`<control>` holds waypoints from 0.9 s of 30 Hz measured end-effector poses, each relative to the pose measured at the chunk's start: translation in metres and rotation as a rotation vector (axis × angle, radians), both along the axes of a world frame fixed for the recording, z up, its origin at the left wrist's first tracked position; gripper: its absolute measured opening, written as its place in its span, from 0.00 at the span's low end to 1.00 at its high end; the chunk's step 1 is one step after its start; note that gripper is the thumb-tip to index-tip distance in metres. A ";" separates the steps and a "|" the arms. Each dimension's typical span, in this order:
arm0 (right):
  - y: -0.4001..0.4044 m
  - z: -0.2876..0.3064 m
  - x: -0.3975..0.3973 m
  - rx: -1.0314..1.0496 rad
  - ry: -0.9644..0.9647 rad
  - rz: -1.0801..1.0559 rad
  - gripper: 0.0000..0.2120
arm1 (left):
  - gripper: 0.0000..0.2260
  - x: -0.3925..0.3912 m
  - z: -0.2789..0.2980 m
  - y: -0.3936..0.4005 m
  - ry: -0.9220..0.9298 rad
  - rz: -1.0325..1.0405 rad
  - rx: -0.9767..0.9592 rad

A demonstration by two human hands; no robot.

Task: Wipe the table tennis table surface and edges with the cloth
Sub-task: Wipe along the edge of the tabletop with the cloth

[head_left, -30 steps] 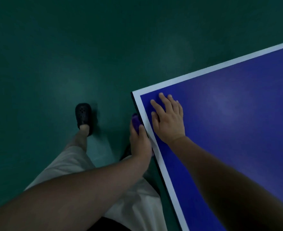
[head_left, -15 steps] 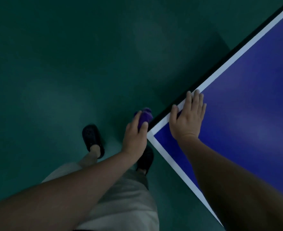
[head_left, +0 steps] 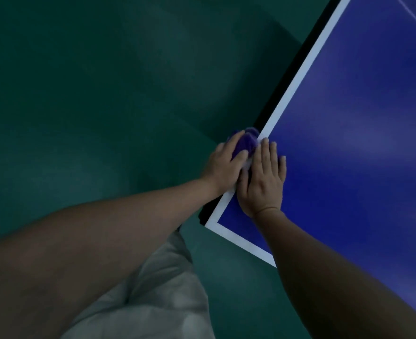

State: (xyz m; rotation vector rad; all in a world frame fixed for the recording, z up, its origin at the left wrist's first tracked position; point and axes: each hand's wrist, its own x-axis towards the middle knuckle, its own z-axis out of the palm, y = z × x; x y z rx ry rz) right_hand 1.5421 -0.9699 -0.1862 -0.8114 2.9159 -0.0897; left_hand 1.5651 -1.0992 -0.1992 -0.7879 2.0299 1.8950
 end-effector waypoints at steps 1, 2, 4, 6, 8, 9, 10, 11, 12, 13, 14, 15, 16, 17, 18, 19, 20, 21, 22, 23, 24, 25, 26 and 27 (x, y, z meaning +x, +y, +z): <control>0.000 -0.001 0.000 0.004 -0.002 -0.025 0.31 | 0.28 0.017 -0.001 0.000 0.004 -0.003 0.004; -0.001 -0.001 0.000 0.007 -0.006 -0.050 0.31 | 0.28 0.038 -0.004 0.001 -0.009 0.000 0.005; -0.001 -0.002 0.001 0.001 -0.008 -0.069 0.31 | 0.29 0.078 -0.008 0.003 -0.065 0.008 0.003; -0.002 -0.002 0.001 -0.020 -0.011 -0.064 0.31 | 0.30 0.100 -0.011 0.006 -0.093 0.022 0.018; -0.001 -0.001 0.000 -0.053 -0.005 -0.073 0.30 | 0.31 0.096 -0.013 0.005 -0.112 0.011 0.032; -0.001 -0.001 -0.001 -0.075 0.004 -0.082 0.29 | 0.30 0.086 -0.014 0.003 -0.125 -0.002 0.040; -0.001 -0.002 -0.001 -0.100 0.015 -0.090 0.28 | 0.29 0.074 -0.016 0.000 -0.133 -0.013 0.044; -0.001 -0.002 -0.002 -0.129 0.030 -0.098 0.28 | 0.28 0.061 -0.017 -0.002 -0.132 -0.023 0.044; -0.001 -0.002 -0.002 -0.160 0.050 -0.108 0.27 | 0.27 0.045 -0.019 -0.003 -0.128 -0.031 0.045; -0.001 -0.003 -0.002 -0.187 0.070 -0.117 0.26 | 0.26 0.027 -0.020 -0.005 -0.121 -0.035 0.049; -0.001 -0.003 -0.001 -0.204 0.081 -0.127 0.25 | 0.26 0.008 -0.019 -0.007 -0.119 -0.029 0.055; -0.001 -0.004 -0.001 -0.213 0.086 -0.143 0.25 | 0.26 -0.011 -0.018 -0.010 -0.116 -0.020 0.059; -0.002 -0.004 -0.001 -0.213 0.089 -0.165 0.24 | 0.27 -0.028 -0.016 -0.012 -0.111 -0.016 0.064; -0.003 -0.004 -0.001 -0.199 0.090 -0.192 0.24 | 0.29 -0.040 -0.014 -0.015 -0.103 -0.021 0.069; -0.005 -0.004 -0.001 -0.178 0.091 -0.214 0.24 | 0.30 -0.044 -0.011 -0.017 -0.096 -0.040 0.065; -0.007 -0.005 -0.001 -0.157 0.091 -0.226 0.25 | 0.29 -0.039 -0.008 -0.018 -0.093 -0.065 0.054; -0.008 -0.006 0.000 -0.145 0.089 -0.230 0.25 | 0.28 -0.026 -0.005 -0.017 -0.094 -0.077 0.053; -0.008 -0.006 0.000 -0.140 0.088 -0.226 0.25 | 0.26 -0.007 -0.002 -0.016 -0.096 -0.074 0.063; -0.008 -0.006 -0.001 -0.138 0.090 -0.217 0.25 | 0.24 0.013 0.001 -0.014 -0.107 -0.066 0.069; -0.008 -0.006 -0.001 -0.129 0.088 -0.213 0.25 | 0.23 0.032 0.005 -0.012 -0.135 -0.057 0.077; -0.007 -0.006 -0.001 -0.115 0.081 -0.214 0.25 | 0.22 0.044 0.009 -0.009 -0.162 -0.053 0.082; -0.007 -0.005 -0.001 -0.106 0.071 -0.218 0.25 | 0.22 0.048 0.011 -0.008 -0.181 -0.056 0.085; -0.007 -0.004 -0.001 -0.103 0.060 -0.221 0.25 | 0.21 0.044 0.014 -0.008 -0.198 -0.057 0.083; -0.007 -0.003 -0.002 -0.104 0.049 -0.222 0.25 | 0.21 0.032 0.016 -0.009 -0.211 -0.055 0.091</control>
